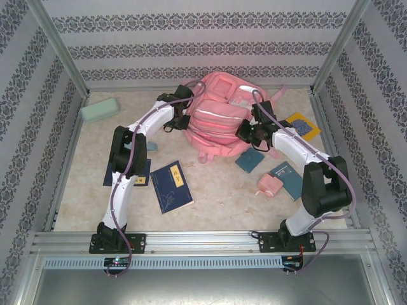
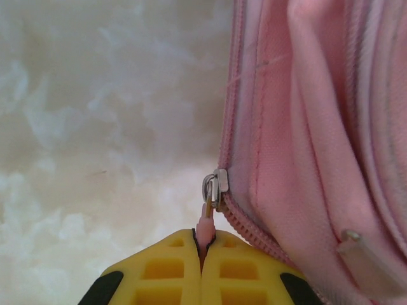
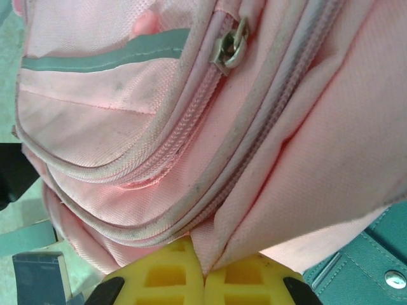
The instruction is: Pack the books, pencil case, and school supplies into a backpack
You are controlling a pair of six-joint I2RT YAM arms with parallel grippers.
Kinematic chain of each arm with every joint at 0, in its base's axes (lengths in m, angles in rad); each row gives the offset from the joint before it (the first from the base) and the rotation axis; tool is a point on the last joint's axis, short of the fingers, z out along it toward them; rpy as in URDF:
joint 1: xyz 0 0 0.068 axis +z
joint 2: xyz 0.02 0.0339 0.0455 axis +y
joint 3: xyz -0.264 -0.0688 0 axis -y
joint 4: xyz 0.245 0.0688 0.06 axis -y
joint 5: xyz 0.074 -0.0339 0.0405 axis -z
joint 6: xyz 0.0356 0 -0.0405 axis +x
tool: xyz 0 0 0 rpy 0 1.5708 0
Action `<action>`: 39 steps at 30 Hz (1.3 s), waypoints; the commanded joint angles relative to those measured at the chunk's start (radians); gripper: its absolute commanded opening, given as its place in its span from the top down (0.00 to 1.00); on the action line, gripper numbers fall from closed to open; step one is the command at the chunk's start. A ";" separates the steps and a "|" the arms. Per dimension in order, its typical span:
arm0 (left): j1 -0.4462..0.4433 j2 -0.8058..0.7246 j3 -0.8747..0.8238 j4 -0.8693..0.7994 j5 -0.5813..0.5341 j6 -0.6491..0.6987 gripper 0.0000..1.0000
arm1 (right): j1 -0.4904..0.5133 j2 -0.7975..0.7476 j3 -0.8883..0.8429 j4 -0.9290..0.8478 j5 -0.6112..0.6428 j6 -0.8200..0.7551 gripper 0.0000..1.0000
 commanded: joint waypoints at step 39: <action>-0.295 -0.378 -0.557 0.220 0.147 -0.184 1.00 | 0.149 0.054 -0.069 0.188 -0.013 0.304 0.44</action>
